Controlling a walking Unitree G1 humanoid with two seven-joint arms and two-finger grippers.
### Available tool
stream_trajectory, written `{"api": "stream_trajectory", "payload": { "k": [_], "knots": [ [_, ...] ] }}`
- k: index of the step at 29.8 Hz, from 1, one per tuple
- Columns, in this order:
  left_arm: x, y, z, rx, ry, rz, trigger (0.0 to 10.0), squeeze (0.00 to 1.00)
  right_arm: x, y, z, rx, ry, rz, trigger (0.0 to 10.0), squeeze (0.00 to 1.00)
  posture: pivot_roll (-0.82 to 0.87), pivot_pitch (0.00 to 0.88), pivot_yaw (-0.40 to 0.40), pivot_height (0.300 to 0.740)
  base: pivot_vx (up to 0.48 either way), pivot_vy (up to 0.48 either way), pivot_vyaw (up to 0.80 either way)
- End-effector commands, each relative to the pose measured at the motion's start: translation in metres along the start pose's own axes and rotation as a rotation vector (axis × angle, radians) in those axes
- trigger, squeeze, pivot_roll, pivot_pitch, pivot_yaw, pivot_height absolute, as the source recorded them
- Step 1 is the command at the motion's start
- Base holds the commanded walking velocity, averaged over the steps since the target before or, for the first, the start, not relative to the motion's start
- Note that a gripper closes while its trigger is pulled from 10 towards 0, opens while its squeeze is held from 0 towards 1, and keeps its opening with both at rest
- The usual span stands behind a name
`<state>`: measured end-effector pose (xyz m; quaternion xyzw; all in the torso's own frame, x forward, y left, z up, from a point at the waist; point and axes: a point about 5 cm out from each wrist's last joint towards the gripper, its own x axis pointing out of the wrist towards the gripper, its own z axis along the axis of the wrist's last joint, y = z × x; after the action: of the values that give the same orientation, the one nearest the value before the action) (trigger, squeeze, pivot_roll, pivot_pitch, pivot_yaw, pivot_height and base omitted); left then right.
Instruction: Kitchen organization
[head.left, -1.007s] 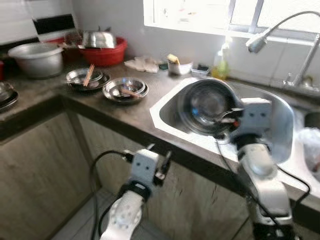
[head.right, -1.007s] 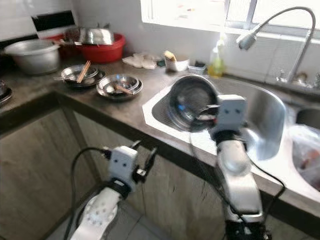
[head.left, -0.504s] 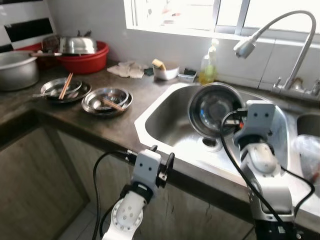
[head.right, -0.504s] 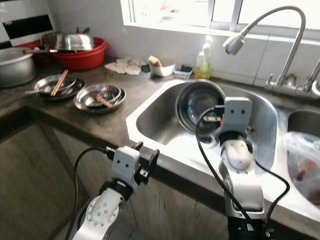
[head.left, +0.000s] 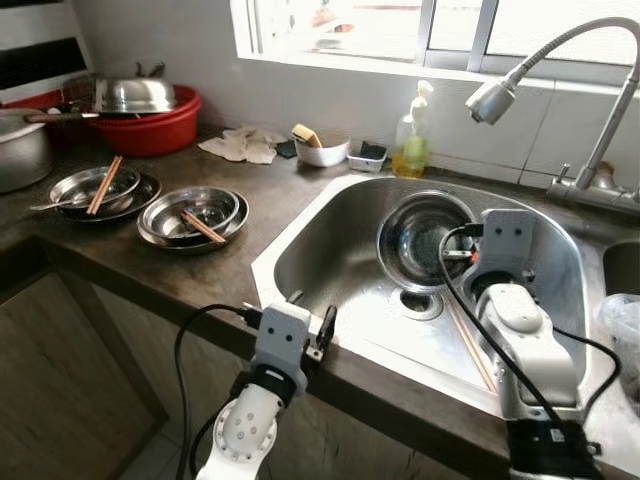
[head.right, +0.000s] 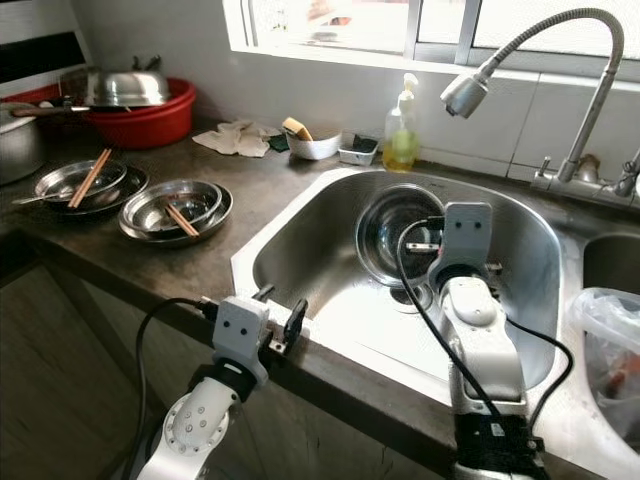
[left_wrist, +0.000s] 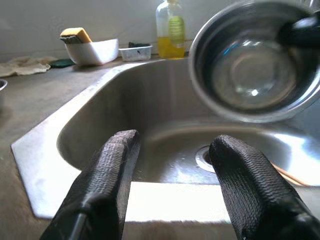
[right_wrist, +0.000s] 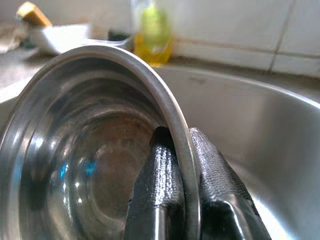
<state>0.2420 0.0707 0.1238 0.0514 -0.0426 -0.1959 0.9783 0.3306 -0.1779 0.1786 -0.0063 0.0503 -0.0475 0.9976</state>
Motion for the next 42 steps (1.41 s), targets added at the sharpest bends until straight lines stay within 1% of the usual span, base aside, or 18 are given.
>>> {"api": "stream_trajectory", "payload": {
  "k": [1, 3, 6, 7, 8, 10, 15, 16, 17, 19, 21, 22, 25, 26, 29, 30, 36, 42],
  "knots": [
    [-0.001, -0.001, 0.002, -0.009, 0.001, -0.002, 10.0, 0.00, 0.012, -0.002, 0.001, 0.008, 0.070, 0.012, 10.0, 0.00, 0.00, 0.000, -0.070, 0.740, 0.000, 0.000, 0.00],
    [-0.003, -0.001, 0.002, -0.008, 0.002, -0.003, 10.0, 0.00, 0.021, -0.007, -0.004, -0.007, 0.142, 0.002, 10.0, 0.00, 0.00, 0.000, -0.076, 0.740, 0.000, 0.000, 0.00],
    [-0.004, -0.002, 0.002, -0.008, 0.003, -0.003, 10.0, 0.00, 0.027, -0.010, -0.009, -0.009, 0.204, 0.000, 10.0, 0.00, 0.01, 0.000, -0.080, 0.740, 0.000, 0.000, 0.00],
    [-0.004, -0.002, 0.002, -0.010, 0.004, -0.002, 10.0, 0.00, 0.032, -0.011, -0.016, -0.005, 0.262, 0.007, 10.0, 0.00, 0.01, 0.000, -0.085, 0.740, 0.000, 0.000, 0.00],
    [-0.004, -0.002, 0.002, -0.010, 0.004, -0.002, 10.0, 0.00, 0.032, -0.011, -0.016, -0.005, 0.262, 0.007, 10.0, 0.00, 0.01, 0.000, -0.085, 0.740, 0.000, 0.000, 0.00],
    [-0.006, -0.003, 0.002, -0.012, 0.006, -0.001, 10.0, 0.00, 0.036, -0.009, -0.024, 0.009, 0.324, 0.046, 10.0, 0.00, 0.01, 0.000, -0.088, 0.740, 0.000, 0.000, 0.00],
    [-0.008, -0.004, 0.002, -0.013, 0.009, -0.002, 10.0, 0.00, 0.039, -0.005, -0.030, 0.030, 0.377, 0.086, 10.0, 0.00, 0.02, 0.000, -0.090, 0.740, 0.000, 0.000, 0.00],
    [-0.011, -0.006, 0.001, -0.015, 0.018, -0.003, 10.0, 0.00, 0.040, 0.002, -0.037, 0.025, 0.432, 0.144, 10.0, 0.00, 0.02, 0.000, -0.095, 0.740, 0.000, 0.000, 0.00],
    [-0.011, -0.006, 0.001, -0.015, 0.018, -0.003, 10.0, 0.00, 0.040, 0.002, -0.037, 0.025, 0.432, 0.144, 10.0, 0.00, 0.02, 0.000, -0.095, 0.740, 0.000, 0.000, 0.00],
    [-0.014, -0.007, 0.001, -0.017, 0.023, -0.003, 10.0, 0.00, 0.041, 0.008, -0.042, 0.017, 0.472, 0.198, 10.0, 0.00, 0.03, 0.003, -0.094, 0.740, 0.000, 0.000, 0.00],
    [-0.016, -0.008, 0.001, -0.018, 0.027, -0.003, 10.0, 0.00, 0.042, 0.010, -0.047, 0.011, 0.498, 0.222, 10.0, 0.00, 0.03, 0.007, -0.099, 0.740, 0.000, 0.000, 0.00],
    [-0.017, -0.008, 0.001, -0.020, 0.029, -0.003, 10.0, 0.00, 0.041, 0.013, -0.053, 0.016, 0.532, 0.249, 10.0, 0.00, 0.03, 0.010, -0.099, 0.740, 0.000, 0.000, 0.00],
    [-0.018, -0.009, 0.001, -0.020, 0.031, -0.004, 10.0, 0.00, 0.040, 0.014, -0.057, 0.005, 0.551, 0.269, 10.0, 0.00, 0.03, 0.010, -0.101, 0.740, 0.000, 0.000, 0.00],
    [-0.018, -0.009, 0.001, -0.019, 0.032, -0.004, 10.0, 0.00, 0.040, 0.014, -0.058, 0.006, 0.555, 0.275, 10.0, 0.04, 0.03, 0.010, -0.101, 0.740, 0.000, 0.000, 0.00],
    [-0.018, -0.008, 0.001, -0.020, 0.033, -0.003, 10.0, 0.00, 0.039, 0.014, -0.059, 0.004, 0.559, 0.282, 10.0, 0.04, 0.03, 0.010, -0.099, 0.740, 0.000, 0.000, 0.00],
    [-0.019, -0.008, 0.001, -0.020, 0.034, -0.003, 10.0, 0.00, 0.038, 0.015, -0.061, 0.011, 0.566, 0.293, 10.0, 1.00, 0.03, 0.009, -0.100, 0.740, 0.000, 0.000, 0.00],
    [-0.018, -0.007, 0.000, -0.021, 0.037, -0.004, 10.0, 0.00, 0.038, 0.015, -0.062, 0.025, 0.568, 0.312, 10.0, 1.00, 0.02, 0.010, -0.096, 0.740, 0.000, 0.000, 0.00],
    [-0.016, -0.010, 0.000, -0.025, 0.038, -0.006, 10.0, 0.00, 0.041, 0.010, -0.057, 0.036, 0.537, 0.310, 10.0, 1.00, 0.02, 0.014, -0.096, 0.740, 0.000, 0.000, 0.00]
  ]
}}
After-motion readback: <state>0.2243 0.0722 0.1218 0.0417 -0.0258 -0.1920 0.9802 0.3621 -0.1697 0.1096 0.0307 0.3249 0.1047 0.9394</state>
